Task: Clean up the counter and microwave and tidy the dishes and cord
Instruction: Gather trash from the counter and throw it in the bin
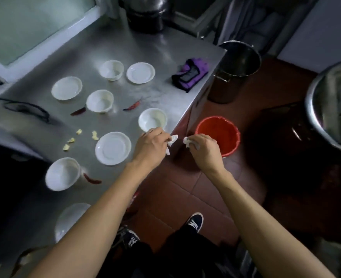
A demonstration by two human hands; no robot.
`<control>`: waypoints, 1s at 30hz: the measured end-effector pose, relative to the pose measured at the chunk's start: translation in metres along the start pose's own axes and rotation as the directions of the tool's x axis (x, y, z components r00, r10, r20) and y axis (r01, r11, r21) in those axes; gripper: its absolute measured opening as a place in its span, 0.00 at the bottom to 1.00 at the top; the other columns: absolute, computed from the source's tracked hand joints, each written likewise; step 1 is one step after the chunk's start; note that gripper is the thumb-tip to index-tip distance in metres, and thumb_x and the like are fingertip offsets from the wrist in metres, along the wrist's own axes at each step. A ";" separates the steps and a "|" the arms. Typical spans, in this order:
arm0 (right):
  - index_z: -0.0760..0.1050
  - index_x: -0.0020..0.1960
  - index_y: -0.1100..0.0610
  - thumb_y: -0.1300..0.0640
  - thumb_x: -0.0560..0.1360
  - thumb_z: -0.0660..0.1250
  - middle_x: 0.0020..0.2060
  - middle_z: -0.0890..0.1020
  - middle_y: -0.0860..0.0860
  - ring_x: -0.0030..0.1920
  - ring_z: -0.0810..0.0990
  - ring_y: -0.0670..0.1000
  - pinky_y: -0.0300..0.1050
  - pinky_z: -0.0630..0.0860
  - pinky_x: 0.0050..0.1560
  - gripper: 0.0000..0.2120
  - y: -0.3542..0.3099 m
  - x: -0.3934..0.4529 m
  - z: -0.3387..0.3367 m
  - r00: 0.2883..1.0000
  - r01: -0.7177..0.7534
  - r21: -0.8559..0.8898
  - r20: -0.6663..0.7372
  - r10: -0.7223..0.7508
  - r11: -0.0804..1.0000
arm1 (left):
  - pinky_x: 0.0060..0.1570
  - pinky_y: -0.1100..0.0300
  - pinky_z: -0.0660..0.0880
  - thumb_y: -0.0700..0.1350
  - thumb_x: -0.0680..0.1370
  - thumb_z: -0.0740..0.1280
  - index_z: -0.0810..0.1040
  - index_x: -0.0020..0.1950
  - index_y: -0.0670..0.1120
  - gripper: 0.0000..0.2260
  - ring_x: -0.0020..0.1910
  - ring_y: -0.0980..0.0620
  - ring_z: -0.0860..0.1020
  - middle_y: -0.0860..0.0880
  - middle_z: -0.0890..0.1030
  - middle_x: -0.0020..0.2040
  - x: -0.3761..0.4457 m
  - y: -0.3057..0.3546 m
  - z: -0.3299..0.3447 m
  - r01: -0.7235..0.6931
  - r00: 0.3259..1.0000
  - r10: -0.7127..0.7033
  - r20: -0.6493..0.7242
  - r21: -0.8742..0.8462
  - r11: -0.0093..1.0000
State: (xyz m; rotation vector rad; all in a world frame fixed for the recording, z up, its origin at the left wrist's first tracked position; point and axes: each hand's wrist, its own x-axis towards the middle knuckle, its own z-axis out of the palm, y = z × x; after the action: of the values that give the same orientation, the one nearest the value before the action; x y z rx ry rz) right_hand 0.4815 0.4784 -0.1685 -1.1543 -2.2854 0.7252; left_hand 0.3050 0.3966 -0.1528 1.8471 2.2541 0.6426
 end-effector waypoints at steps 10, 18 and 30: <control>0.84 0.52 0.57 0.65 0.73 0.69 0.45 0.85 0.53 0.46 0.81 0.56 0.51 0.79 0.46 0.11 0.130 -0.001 -0.072 0.966 -0.259 -0.029 -0.026 0.258 0.965 | 0.52 0.47 0.74 0.38 0.74 0.68 0.84 0.51 0.48 0.09 0.52 0.46 0.78 0.50 0.80 0.49 0.082 0.101 0.089 -0.076 0.980 0.082 0.182 -0.039 0.996; 0.84 0.55 0.58 0.62 0.75 0.68 0.49 0.85 0.54 0.49 0.81 0.56 0.51 0.78 0.48 0.10 0.187 0.029 -0.081 0.927 -0.376 -0.044 -0.018 0.376 0.926 | 0.52 0.50 0.72 0.39 0.76 0.68 0.83 0.53 0.48 0.09 0.52 0.47 0.77 0.50 0.79 0.50 0.148 0.115 0.146 -0.133 0.945 0.147 0.293 -0.068 0.989; 0.80 0.61 0.55 0.61 0.76 0.65 0.54 0.84 0.54 0.55 0.80 0.55 0.50 0.76 0.53 0.14 0.253 0.119 -0.047 0.817 -0.560 -0.118 0.084 0.571 0.820 | 0.52 0.49 0.76 0.39 0.77 0.68 0.83 0.55 0.50 0.10 0.51 0.46 0.78 0.50 0.80 0.50 0.263 0.074 0.230 0.013 0.879 0.071 0.471 -0.172 0.985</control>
State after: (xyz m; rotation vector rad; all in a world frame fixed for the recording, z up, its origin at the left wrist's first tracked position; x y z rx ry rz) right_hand 0.5935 0.7166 -0.2753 -1.9251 -2.0759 0.9273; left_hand 0.4003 0.7127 -0.2889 1.7249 1.7969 0.3208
